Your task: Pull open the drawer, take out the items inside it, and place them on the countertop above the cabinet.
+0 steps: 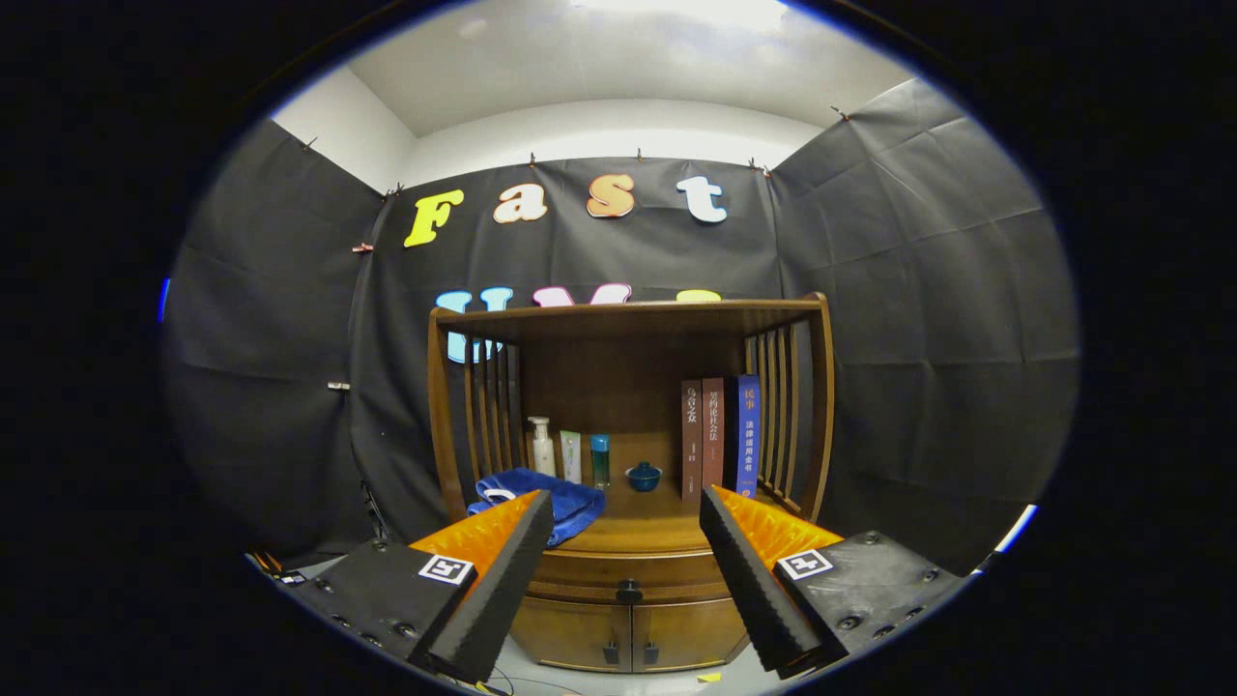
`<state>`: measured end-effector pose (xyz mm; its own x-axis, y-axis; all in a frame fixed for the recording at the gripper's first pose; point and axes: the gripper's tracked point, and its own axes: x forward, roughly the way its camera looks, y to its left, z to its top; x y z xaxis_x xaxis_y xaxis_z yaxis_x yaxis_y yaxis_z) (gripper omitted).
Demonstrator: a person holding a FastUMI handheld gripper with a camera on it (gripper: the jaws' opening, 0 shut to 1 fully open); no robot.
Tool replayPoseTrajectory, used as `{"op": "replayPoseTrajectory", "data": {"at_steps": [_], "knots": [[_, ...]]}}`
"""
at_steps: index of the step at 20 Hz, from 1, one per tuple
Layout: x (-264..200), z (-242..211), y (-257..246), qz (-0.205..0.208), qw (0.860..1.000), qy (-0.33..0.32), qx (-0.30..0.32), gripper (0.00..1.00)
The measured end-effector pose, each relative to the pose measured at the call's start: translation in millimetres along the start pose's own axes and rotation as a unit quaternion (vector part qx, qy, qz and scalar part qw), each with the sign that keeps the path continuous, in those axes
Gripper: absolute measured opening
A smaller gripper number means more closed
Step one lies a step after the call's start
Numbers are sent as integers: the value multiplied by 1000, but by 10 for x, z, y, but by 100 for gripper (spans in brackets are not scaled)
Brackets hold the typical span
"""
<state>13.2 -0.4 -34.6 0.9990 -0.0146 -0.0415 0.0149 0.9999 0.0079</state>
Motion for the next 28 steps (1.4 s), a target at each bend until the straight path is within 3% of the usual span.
{"op": "replayPoseTrajectory", "data": {"at_steps": [10, 18, 24, 28], "knots": [[555, -962, -47, -1, 997, 70, 17, 99], [1194, -2078, -76, -15, 986, 164, 35, 99], [1522, -2735, -122, -25, 974, 222, 31, 94], [1651, -2995, -125, -31, 968, 247, 28, 85]]}}
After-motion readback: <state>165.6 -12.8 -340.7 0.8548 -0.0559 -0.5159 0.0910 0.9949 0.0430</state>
